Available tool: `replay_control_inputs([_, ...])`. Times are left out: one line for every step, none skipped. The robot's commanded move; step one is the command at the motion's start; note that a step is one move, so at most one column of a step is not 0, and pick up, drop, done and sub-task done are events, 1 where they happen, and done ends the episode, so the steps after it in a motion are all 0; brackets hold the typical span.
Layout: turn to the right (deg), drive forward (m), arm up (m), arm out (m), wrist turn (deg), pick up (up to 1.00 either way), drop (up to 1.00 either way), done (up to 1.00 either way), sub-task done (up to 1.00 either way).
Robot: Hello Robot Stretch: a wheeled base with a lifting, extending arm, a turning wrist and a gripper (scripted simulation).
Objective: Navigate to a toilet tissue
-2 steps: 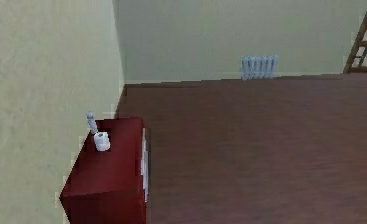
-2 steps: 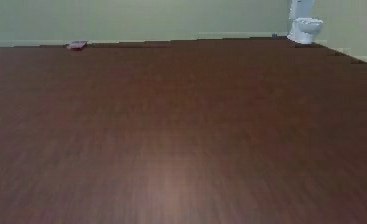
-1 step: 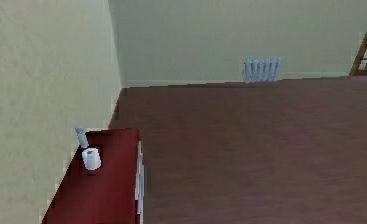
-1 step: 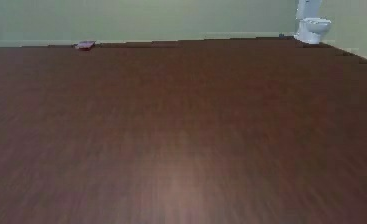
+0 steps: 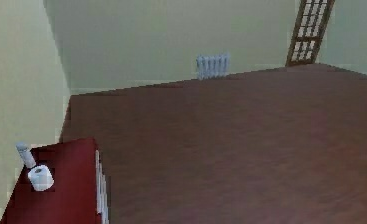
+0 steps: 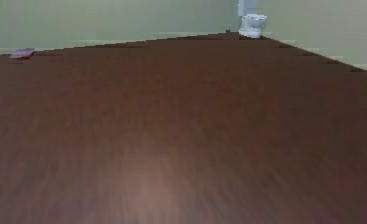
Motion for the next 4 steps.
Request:
replay_control_inputs([0.0,0.55,0.00,0.00,0.0,0.00,0.00,0.00,0.00])
replay_control_inputs([-45.0,0.00,0.00,0.00,0.0,0.00,0.00,0.00,0.00])
replay_control_inputs([-18.0,0.00,0.00,0.00,0.0,0.00,0.00,0.00,0.00])
replay_control_inputs([0.0,0.00,0.00,0.00,0.0,0.00,0.00,1.00,0.00])
